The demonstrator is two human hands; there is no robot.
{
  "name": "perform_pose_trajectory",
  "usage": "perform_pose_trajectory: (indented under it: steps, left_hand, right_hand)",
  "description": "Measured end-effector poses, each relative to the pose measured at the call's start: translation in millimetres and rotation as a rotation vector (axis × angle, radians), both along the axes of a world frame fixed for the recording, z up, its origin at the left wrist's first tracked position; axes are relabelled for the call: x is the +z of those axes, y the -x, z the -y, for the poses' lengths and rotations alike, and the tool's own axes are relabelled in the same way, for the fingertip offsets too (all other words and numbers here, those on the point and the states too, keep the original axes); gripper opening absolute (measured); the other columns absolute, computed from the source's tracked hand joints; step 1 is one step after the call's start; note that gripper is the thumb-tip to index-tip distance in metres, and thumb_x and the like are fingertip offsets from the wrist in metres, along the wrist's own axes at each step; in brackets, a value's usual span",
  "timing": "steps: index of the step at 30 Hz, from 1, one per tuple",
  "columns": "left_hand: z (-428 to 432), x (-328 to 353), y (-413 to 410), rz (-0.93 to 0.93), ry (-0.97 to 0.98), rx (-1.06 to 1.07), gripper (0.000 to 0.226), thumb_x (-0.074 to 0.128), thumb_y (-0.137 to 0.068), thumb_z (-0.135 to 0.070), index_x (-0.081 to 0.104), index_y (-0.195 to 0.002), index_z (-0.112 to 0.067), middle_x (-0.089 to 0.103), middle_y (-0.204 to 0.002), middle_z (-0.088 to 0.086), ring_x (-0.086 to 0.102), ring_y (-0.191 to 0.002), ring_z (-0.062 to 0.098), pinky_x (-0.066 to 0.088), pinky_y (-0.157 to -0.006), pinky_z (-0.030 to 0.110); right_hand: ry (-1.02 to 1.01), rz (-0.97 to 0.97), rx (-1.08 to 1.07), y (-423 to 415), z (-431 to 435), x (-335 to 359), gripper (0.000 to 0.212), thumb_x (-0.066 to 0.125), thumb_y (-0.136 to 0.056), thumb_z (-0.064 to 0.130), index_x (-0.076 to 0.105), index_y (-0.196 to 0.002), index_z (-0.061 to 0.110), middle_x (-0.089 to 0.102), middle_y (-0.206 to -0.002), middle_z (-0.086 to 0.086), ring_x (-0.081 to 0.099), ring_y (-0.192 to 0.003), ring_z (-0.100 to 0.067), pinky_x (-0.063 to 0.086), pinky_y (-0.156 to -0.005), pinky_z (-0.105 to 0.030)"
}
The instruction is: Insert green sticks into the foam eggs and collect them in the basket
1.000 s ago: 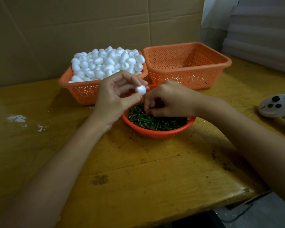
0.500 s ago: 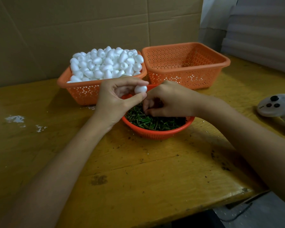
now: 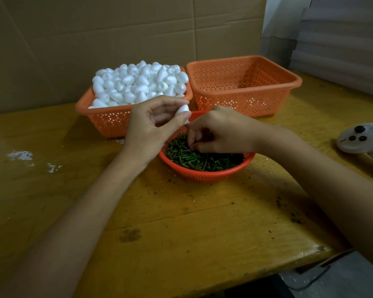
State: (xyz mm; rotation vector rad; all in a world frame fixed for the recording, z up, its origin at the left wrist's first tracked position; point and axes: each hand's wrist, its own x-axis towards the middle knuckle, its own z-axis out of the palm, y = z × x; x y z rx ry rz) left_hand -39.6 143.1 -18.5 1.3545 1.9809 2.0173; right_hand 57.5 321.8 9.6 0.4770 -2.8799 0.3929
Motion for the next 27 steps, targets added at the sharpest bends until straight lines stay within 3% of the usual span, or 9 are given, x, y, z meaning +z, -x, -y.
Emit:
perform_pose_trajectory:
  steps: [3,13,19,27]
  left_hand:
    - [0.3,1.2,-0.6,0.014,-0.013,-0.01,0.016,0.077,-0.094,-0.005,0.072,-0.108,-0.013,0.081,-0.098,0.001,0.079,-0.094,0.017,0.059,-0.084,0.024]
    - [0.9,3.7,-1.7,0.011,-0.025,-0.024,0.017,0.075,-0.096,-0.006,0.067,-0.105,-0.018,0.08,-0.099,0.012,0.079,-0.094,0.022,0.059,-0.084,0.026]
    - [1.9,3.8,-3.9,0.001,-0.013,-0.028,0.021,0.078,-0.091,0.004,0.063,-0.103,-0.004,0.076,-0.107,0.021,0.078,-0.102,0.031,0.061,-0.097,0.042]
    - [2.1,4.0,-5.9,-0.014,0.004,-0.014,0.026,0.082,-0.083,0.011,0.064,-0.098,-0.002,0.074,-0.11,0.023,0.078,-0.102,0.033,0.06,-0.098,0.046]
  right_hand:
    - [-0.002,-0.003,0.001,0.1,0.1,-0.2,0.012,0.078,-0.087,0.02,0.077,-0.098,0.024,0.072,-0.087,0.013,0.066,-0.081,-0.006,0.052,-0.083,-0.036]
    - [-0.009,0.005,0.003,-0.2,0.2,0.8,0.012,0.078,-0.087,0.02,0.077,-0.098,0.024,0.07,-0.086,0.015,0.064,-0.08,-0.003,0.051,-0.082,-0.032]
    - [-0.006,-0.002,0.001,-1.0,0.2,0.7,0.012,0.077,-0.087,0.02,0.077,-0.098,0.024,0.072,-0.087,0.013,0.066,-0.083,-0.006,0.052,-0.085,-0.036]
    - [0.001,0.004,-0.002,-1.4,0.8,1.3,0.013,0.077,-0.087,0.019,0.078,-0.099,0.023,0.072,-0.087,0.013,0.065,-0.082,-0.005,0.052,-0.084,-0.035]
